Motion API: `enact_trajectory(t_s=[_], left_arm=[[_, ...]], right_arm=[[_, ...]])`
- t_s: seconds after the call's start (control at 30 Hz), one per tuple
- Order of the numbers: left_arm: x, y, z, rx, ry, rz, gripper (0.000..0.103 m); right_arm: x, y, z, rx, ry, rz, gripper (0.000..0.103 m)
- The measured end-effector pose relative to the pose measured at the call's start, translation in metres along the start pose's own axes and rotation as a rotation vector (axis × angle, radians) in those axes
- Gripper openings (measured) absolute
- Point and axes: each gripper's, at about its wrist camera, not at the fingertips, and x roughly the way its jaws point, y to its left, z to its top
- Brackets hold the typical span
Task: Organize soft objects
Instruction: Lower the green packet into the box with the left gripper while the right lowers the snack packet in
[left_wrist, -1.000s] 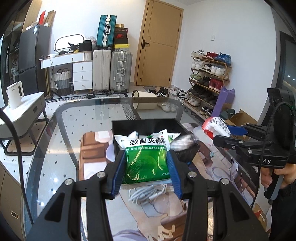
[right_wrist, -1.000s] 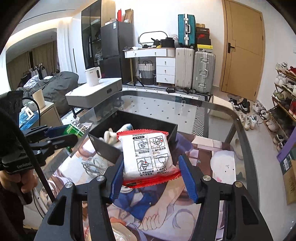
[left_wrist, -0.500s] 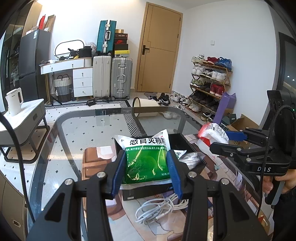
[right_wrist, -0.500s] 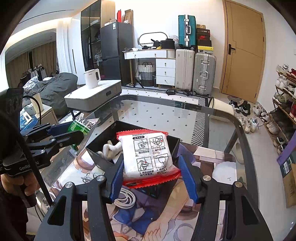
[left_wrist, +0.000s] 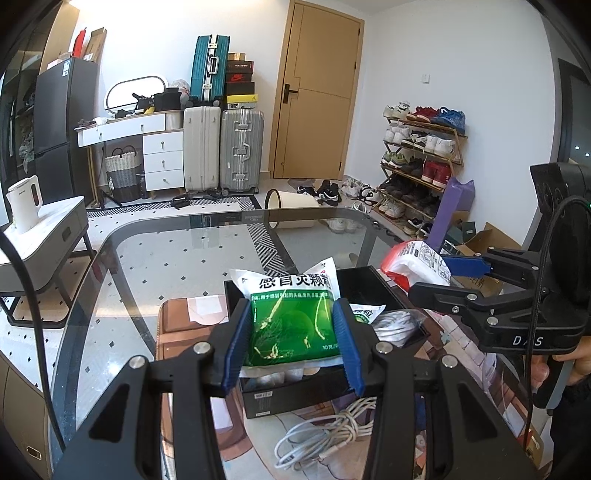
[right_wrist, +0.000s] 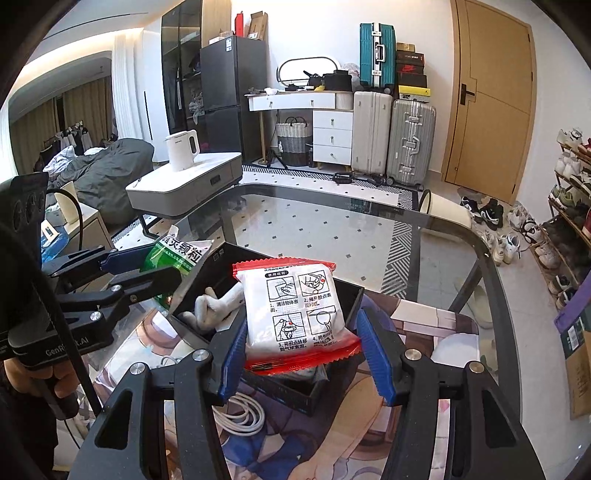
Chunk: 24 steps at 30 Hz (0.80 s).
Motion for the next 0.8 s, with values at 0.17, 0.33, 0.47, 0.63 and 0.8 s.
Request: enact_trajectory(t_s=[0.17, 0.33, 0.47, 0.63, 0.8], left_arm=[[0.010, -0.001, -0.001, 0.004, 0.010, 0.009, 0.044], [0.019, -0.003, -0.005, 0.017, 0.021, 0.015, 0.044], [0.028, -0.005, -0.005, 0.024, 0.031, 0.018, 0.044], [0.038, -0.007, -0.008, 0.036, 0.043, 0.024, 0.044], [0.046, -0.010, -0.010, 0.046, 0.055, 0.032, 0.044]], right_arm=[[0.014, -0.001, 0.004, -0.011, 0.016, 0.005, 0.058], [0.028, -0.001, 0.005, -0.019, 0.038, 0.007, 0.058], [0.039, -0.002, 0.006, -0.027, 0.056, 0.005, 0.058], [0.050, -0.003, 0.007, -0.040, 0.077, -0.006, 0.058], [0.061, -0.002, 0.007, -0.058, 0.100, -0.019, 0.058]])
